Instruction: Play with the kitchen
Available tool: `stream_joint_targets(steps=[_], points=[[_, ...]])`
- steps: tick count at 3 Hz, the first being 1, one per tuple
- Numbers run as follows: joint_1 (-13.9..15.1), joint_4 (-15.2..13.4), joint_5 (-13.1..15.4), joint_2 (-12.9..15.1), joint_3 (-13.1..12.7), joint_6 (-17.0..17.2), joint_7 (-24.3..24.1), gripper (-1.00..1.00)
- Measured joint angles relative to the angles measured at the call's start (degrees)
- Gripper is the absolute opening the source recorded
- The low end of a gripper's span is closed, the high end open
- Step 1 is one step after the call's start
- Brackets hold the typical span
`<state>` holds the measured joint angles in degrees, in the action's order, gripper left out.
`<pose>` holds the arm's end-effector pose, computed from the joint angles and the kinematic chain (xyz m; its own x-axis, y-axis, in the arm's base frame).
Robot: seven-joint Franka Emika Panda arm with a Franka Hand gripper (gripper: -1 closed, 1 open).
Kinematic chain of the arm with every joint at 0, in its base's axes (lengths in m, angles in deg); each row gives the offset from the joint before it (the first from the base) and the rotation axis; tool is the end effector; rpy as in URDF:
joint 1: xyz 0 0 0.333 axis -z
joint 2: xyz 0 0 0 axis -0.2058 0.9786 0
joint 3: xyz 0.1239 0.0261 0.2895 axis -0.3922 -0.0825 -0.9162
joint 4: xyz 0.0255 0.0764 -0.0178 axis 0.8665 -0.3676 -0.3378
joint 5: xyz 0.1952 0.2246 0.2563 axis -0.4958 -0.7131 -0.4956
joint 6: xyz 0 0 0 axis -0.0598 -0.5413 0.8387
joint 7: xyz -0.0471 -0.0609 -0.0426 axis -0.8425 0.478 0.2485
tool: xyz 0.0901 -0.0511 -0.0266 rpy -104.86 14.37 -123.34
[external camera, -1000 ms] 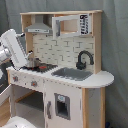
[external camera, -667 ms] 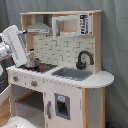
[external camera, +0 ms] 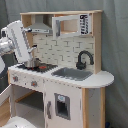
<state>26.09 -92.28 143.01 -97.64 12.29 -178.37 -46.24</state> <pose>0.1664 0.2032 0.6821 0.6328 0.3378 0.6968 -0.7455 0.0226 0.6661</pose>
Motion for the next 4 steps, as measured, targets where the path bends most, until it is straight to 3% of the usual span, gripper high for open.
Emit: stream_joint_targets(steps=[1, 2, 4], points=[[0.0, 0.0, 0.0, 0.0, 0.3, 0.0, 0.1, -1.00], [-0.7, 0.0, 0.0, 0.0, 4.9, -0.7, 2.9, -1.00], [-0.7, -0.2, 0.1, 0.0, 13.3, -7.0, 9.0, -1.00]])
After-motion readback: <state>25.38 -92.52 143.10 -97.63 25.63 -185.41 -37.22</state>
